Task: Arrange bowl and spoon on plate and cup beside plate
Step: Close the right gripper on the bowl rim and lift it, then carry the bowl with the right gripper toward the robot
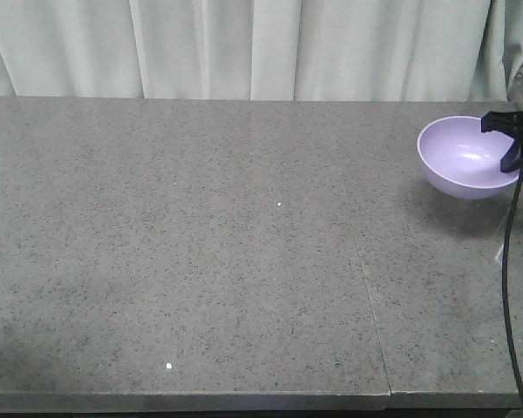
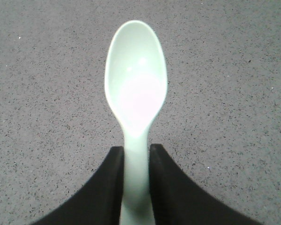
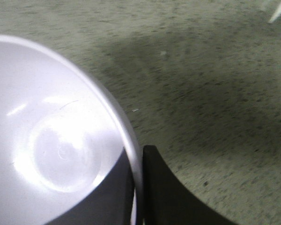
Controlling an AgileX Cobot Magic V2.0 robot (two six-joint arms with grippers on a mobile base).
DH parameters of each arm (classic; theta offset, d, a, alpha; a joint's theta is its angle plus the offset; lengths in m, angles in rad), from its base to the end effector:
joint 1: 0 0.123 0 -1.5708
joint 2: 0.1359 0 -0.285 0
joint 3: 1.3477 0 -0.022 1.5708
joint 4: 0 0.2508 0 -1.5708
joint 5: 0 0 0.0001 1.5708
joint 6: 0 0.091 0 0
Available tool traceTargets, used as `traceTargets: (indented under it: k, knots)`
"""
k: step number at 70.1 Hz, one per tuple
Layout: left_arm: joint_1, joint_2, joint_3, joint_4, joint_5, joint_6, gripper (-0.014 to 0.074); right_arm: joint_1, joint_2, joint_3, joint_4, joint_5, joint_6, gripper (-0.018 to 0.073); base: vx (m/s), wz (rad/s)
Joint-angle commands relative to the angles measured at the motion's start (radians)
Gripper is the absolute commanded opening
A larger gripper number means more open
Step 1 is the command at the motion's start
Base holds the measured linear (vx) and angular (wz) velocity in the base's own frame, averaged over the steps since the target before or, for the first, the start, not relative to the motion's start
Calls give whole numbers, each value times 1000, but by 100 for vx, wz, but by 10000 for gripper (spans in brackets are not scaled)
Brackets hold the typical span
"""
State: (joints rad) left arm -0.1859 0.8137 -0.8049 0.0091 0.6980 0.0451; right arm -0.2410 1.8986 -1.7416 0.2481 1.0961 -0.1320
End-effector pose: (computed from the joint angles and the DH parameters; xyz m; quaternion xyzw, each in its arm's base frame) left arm 0.1539 -0.0284 0.3434 0.1042 0.8829 -0.0280 0.4570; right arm 0.4079 -0.0798 0.3012 0.0862 0.9688 0.0801 0.2182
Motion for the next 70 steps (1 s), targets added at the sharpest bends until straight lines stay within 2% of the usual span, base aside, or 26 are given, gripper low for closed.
traceTargets:
  k: [1,10,20,28,46,56,70]
  knots:
    - [5,-5,-26,-9,-64,-2,125,-2,-99,-28,92,38,-61,-3,0,0]
    - [5,-5,-26,-9,-64,-2,125,19,-158,-28,160,140,-103,-3,0,0]
    - [5,-5,-26,-9,-64,-2,125,94,-230,-23,159,176,-107,-3,0,0]
    - [5,-5,-26,-9,-64,-2,125,159,-308,60,161,112,-100,-3,0,0]
    - [5,-5,-26,-9,-64,-2,125,282,-535,412,160,-80,-114,-3,0,0]
    - [5,-5,-26,-9,-64,-2,125,325,-644,557,166,-124,-112,-3,0,0]
    - [5,-5,-26,-9,-64,-2,125,326,-760,702,164,-161,-105,-3,0,0]
